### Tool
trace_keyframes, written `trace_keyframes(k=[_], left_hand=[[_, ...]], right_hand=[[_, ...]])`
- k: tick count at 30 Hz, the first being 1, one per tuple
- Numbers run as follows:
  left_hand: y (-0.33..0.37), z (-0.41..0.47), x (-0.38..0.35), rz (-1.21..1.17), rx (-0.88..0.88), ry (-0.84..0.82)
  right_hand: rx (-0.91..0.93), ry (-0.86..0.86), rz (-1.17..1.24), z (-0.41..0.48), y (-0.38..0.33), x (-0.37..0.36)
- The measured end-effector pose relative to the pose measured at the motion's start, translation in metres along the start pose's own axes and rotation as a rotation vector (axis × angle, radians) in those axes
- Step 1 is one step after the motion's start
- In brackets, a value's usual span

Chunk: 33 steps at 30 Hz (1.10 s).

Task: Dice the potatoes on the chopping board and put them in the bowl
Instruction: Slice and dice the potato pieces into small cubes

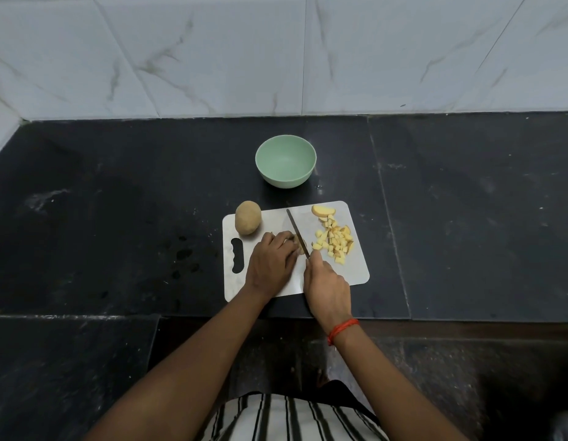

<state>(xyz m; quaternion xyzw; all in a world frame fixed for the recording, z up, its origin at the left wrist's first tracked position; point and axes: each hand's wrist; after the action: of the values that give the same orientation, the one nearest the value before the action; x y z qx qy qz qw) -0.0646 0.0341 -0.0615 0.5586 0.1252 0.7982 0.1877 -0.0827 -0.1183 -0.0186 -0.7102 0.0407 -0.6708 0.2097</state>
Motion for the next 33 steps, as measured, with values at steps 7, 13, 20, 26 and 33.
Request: trace_keyframes(k=[7,13,20,26,33], left_hand=[[0.001,0.000,0.001,0.017,0.020,0.005],[0.004,0.000,0.001,-0.001,0.051,0.010],[0.005,-0.001,0.003,-0.050,0.039,0.005],[0.003,0.001,0.005,-0.035,0.044,0.015],[0.003,0.000,0.004,0.010,0.067,0.007]], right_hand=[[0.021,-0.082,-0.136,-0.003,-0.003,0.013],[-0.015,-0.154,-0.157,-0.035,0.005,0.019],[-0.021,-0.150,-0.144,-0.015,-0.005,0.014],[0.051,-0.069,-0.188,0.000,-0.012,0.010],[0.078,-0.117,-0.242,-0.058,0.021,0.015]])
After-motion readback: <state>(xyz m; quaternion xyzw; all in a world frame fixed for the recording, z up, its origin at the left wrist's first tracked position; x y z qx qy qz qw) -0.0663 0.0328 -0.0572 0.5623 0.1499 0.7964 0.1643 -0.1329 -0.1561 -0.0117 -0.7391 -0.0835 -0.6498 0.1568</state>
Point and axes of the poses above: each hand's wrist, its own z-axis towards the middle knuckle, its own x-axis out of the back of the hand, y = z × x, and after that the axes turned 3 degrees about -z, right-handed
